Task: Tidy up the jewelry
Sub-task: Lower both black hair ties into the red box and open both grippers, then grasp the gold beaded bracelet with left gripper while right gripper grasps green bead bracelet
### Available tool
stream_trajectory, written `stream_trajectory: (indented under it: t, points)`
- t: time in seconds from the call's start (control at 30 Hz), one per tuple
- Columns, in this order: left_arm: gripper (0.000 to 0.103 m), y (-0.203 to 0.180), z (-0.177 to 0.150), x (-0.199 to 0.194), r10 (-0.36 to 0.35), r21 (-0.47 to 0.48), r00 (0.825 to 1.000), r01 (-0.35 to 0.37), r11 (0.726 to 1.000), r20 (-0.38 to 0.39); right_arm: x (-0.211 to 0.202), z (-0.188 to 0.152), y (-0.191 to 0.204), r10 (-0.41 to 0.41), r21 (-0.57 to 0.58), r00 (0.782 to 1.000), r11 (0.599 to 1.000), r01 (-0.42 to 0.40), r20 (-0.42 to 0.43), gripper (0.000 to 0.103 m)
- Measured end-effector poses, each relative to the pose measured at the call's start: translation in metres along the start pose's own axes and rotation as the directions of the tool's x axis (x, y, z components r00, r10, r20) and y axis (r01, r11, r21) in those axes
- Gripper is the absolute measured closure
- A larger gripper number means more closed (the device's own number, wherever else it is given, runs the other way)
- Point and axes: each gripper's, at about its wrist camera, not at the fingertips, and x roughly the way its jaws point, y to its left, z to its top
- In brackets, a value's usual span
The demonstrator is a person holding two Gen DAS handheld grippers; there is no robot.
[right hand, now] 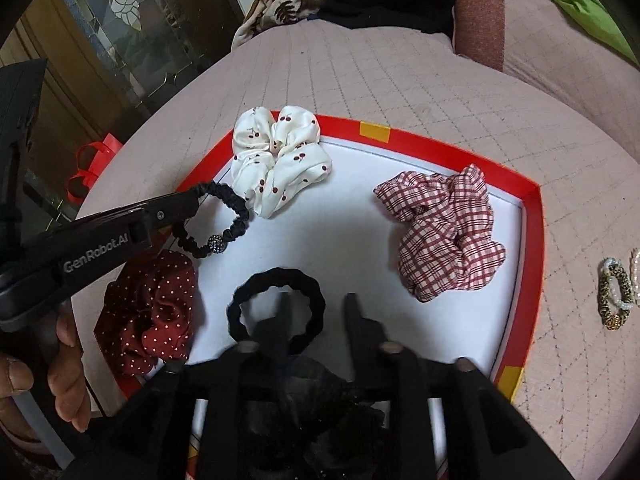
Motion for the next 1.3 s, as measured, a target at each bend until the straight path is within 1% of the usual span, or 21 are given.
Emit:
stream_trajectory:
  t: [0.03, 0.1, 0.17, 0.27, 0.4, 0.5, 0.57, 0.7, 0.83, 1.03, 1.17, 1.3]
  points:
    - [0.077, 0.000, 0.000, -0.005, 0.000, -0.005, 1.000, 0.000, 1.000, 0.009, -0.002, 0.000, 0.001, -0.003, -0.002, 1.000, 1.000, 0.003, 0.007, 0.068]
    - [0.073, 0.000, 0.000, -0.013, -0.002, -0.012, 1.000, 0.003, 1.000, 0.024, -0.007, -0.001, 0.003, -0.007, -0.012, 1.000, 1.000, 0.007, 0.014, 0.068]
    - [0.066, 0.002, -0.001, -0.023, -0.011, -0.025, 0.999, 0.011, 1.000, 0.033, -0.013, -0.001, 0.005, -0.004, -0.020, 1.000, 1.000, 0.004, 0.019, 0.068]
    - [0.061, 0.003, -0.003, -0.038, -0.022, -0.045, 0.998, 0.025, 0.999, 0.051, -0.024, -0.004, 0.007, 0.010, -0.025, 0.999, 1.000, -0.009, 0.032, 0.067]
    - [0.061, 0.001, -0.011, -0.062, -0.026, -0.064, 0.996, 0.031, 0.997, 0.080, -0.044, -0.013, 0.011, 0.024, -0.032, 0.998, 0.999, -0.022, 0.054, 0.065]
    - [0.059, -0.009, -0.020, -0.080, -0.030, -0.056, 0.994, 0.035, 0.998, 0.102, -0.061, -0.024, 0.009, 0.027, -0.018, 0.997, 1.000, -0.026, 0.069, 0.065]
    - [0.059, -0.018, -0.027, -0.089, -0.030, -0.040, 0.993, 0.035, 0.999, 0.111, -0.072, -0.034, 0.003, 0.029, 0.001, 0.997, 1.000, -0.029, 0.075, 0.065]
    - [0.058, -0.049, -0.044, -0.103, -0.044, 0.020, 0.993, 0.042, 0.999, 0.106, -0.094, -0.055, -0.012, 0.018, 0.034, 0.996, 0.999, -0.021, 0.088, 0.065]
    - [0.058, -0.081, -0.061, -0.110, -0.094, 0.066, 0.992, 0.088, 0.994, 0.087, -0.116, -0.079, -0.036, -0.015, 0.060, 0.995, 0.998, 0.009, 0.102, 0.065]
    - [0.058, -0.130, -0.082, -0.112, -0.154, 0.141, 0.987, 0.147, 0.979, 0.035, -0.147, -0.119, -0.094, -0.092, 0.155, 0.990, 0.985, 0.075, 0.107, 0.065]
    - [0.058, -0.163, -0.087, -0.116, -0.191, 0.182, 0.982, 0.187, 0.965, 0.004, -0.169, -0.146, -0.142, -0.164, 0.233, 0.981, 0.963, 0.137, 0.101, 0.065]
    - [0.058, -0.191, -0.084, -0.118, -0.215, 0.210, 0.977, 0.211, 0.955, -0.006, -0.192, -0.166, -0.185, -0.226, 0.311, 0.968, 0.932, 0.184, 0.105, 0.065]
